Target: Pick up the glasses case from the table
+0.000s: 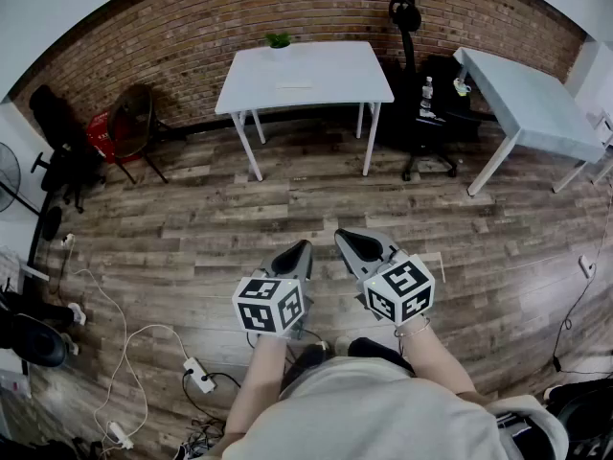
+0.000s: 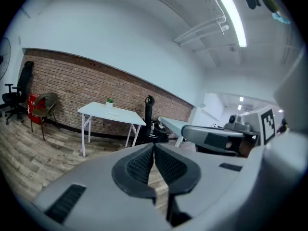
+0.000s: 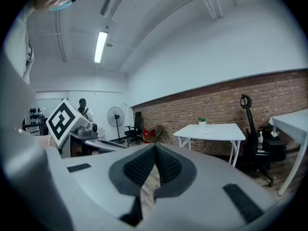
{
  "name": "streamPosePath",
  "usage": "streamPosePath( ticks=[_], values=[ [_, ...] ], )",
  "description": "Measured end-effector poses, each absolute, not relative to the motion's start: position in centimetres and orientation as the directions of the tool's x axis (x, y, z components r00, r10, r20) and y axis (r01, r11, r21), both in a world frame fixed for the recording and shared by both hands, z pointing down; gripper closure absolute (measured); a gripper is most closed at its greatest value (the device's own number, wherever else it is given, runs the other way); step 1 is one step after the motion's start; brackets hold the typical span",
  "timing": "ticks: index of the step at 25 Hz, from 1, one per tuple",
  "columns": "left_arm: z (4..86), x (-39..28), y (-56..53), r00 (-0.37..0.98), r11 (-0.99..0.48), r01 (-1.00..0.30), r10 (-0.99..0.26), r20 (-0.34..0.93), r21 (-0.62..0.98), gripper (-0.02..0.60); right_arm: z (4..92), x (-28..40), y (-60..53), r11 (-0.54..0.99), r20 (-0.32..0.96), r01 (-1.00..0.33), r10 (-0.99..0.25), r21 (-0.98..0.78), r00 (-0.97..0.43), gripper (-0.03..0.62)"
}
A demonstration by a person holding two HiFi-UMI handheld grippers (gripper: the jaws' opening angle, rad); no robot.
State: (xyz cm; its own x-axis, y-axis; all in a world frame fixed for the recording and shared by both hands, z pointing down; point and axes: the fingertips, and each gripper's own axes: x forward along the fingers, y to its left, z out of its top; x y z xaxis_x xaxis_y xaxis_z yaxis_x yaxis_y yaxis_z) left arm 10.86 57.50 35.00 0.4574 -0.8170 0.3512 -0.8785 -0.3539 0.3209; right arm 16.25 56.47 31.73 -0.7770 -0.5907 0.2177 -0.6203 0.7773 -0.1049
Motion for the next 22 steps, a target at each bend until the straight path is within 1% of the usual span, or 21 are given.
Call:
streamPosePath(
  ticks=[3,7,11,16,22],
  values=[
    [35.2,11.0,57.3,0.459,-0.364,-0.881,-0.814,0.356,0.304,0.569,31.8,15.9,56.7,0.794,0.203,-0.596,-0.568,-0.12,-0.798,0.597],
    [35.5,11.2,57.3,0.466,-0.364,-0.876,-0.808,0.361,0.316,0.569,31.7,15.9,56.9,0.811,0.214,-0.58,-0.554,-0.082,-0.805,0.597],
    [35.6,11.4,57.3,0.468,-0.366,-0.875,-0.808,0.359,0.317,0.569,32.2,15.9,57.1,0.812,0.215,-0.57,-0.539,-0.124,-0.814,0.597],
    [35.0,12.7,57.4,0.504,-0.424,-0.858,-0.802,0.321,0.29,0.569,32.4,17.1,57.0,0.806,0.198,-0.576,-0.548,-0.135,-0.813,0.597],
    [36.8,13.2,57.6,0.443,-0.374,-0.895,-0.815,0.375,0.244,0.569,34.0,19.0,57.3,0.799,0.182,-0.564,-0.535,-0.208,-0.825,0.597]
  ],
)
